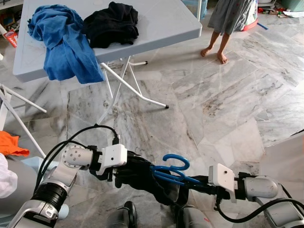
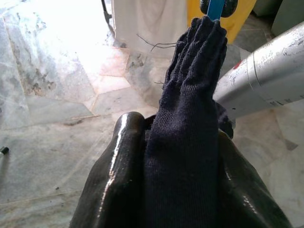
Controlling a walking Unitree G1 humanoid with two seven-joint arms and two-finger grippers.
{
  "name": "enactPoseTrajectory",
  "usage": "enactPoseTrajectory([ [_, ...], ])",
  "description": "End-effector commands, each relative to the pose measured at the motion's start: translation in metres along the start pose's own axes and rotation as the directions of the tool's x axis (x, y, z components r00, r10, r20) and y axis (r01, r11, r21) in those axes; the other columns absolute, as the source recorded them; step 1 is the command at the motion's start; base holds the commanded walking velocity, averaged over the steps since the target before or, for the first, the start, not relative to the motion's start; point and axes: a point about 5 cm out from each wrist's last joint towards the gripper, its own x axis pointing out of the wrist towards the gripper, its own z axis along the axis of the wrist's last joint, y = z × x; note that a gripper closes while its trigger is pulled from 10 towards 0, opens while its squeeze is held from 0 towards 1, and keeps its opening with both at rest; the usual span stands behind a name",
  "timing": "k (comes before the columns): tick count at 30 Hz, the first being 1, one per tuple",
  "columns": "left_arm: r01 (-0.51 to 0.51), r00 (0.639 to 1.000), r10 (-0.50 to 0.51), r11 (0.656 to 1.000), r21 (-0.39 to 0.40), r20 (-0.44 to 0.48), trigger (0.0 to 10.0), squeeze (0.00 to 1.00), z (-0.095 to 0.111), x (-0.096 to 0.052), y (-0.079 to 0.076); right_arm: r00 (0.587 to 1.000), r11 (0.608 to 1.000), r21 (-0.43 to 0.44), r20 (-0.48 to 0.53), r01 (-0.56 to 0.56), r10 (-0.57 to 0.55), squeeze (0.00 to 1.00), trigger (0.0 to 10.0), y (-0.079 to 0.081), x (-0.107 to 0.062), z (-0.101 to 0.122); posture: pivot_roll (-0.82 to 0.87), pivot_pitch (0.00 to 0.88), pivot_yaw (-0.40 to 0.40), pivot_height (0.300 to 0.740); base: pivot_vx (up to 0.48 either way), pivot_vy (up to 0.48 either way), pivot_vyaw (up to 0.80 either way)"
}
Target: Hang hanger
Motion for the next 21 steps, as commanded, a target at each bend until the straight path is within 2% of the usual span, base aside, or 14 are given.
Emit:
enactPoseTrajectory([
  [1,0.07,0.998,-0.07,0.998,-0.005,-0.008,0.0,0.0,-0.003,0.007,-0.011,0.997,0.999,-0.047,0.078,-0.002,0.006,0.0,10.0,-0.006,0.007,0.015,-0.11,0.257,0.064,0.74,0.0,0.0,0.0],
  [3,0.052,0.999,-0.052,0.999,0.002,-0.002,0.0,0.0,-0.002,0.007,-0.01,0.997,0.999,-0.049,0.081,0.004,0.0,0.0,10.0,-0.007,0.007,0.016,-0.11,0.256,0.059,0.74,0.0,0.0,0.0],
  [6,-0.031,1.0,0.031,0.998,0.06,-0.002,0.0,0.0,0.001,0.008,-0.002,0.996,0.998,-0.062,0.088,0.027,-0.022,0.0,10.0,-0.01,0.008,0.017,-0.11,0.257,0.057,0.74,0.0,0.0,0.0],
  [8,-0.119,0.993,0.117,0.988,0.098,0.016,0.0,0.0,0.006,0.007,0.008,0.993,0.995,-0.074,0.103,0.072,-0.065,0.0,10.0,-0.016,0.009,0.02,-0.11,0.258,0.056,0.74,0.0,0.0,0.0],
  [9,-0.119,0.993,0.117,0.988,0.098,0.016,0.0,0.0,0.006,0.007,0.008,0.993,0.995,-0.074,0.103,0.072,-0.065,0.0,10.0,-0.016,0.009,0.02,-0.11,0.258,0.056,0.74,0.0,0.0,0.0],
  [11,-0.193,0.981,0.19,0.973,0.127,0.034,0.0,0.0,0.011,0.006,0.018,0.986,0.988,-0.092,0.121,0.126,-0.114,0.0,10.0,-0.023,0.011,0.024,-0.11,0.259,0.054,0.74,0.0,0.0,0.0],
  [12,-0.193,0.981,0.19,0.973,0.127,0.034,0.0,0.0,0.011,0.006,0.018,0.986,0.988,-0.092,0.121,0.126,-0.114,0.0,10.0,-0.023,0.011,0.024,-0.11,0.259,0.054,0.74,0.0,0.0,0.0],
  [13,-0.23,0.973,0.227,0.962,0.149,0.039,0.0,0.0,0.014,0.004,0.024,0.979,0.978,-0.117,0.134,0.171,-0.155,0.0,10.0,-0.03,0.012,0.029,-0.11,0.262,0.053,0.74,0.0,0.0,0.0],
  [17,-0.278,0.96,0.278,0.941,0.192,0.028,0.0,0.0,0.017,0.002,0.032,0.962,0.949,-0.188,0.153,0.253,-0.226,0.0,10.0,-0.044,0.013,0.038,-0.11,0.265,0.051,0.74,0.0,0.0,0.0],
  [21,-0.302,0.952,0.305,0.931,0.207,0.016,0.0,0.0,0.017,0.0,0.037,0.95,0.933,-0.211,0.176,0.293,-0.258,0.0,10.0,-0.053,0.013,0.046,-0.11,0.266,0.049,0.74,0.0,0.0,0.0],
])
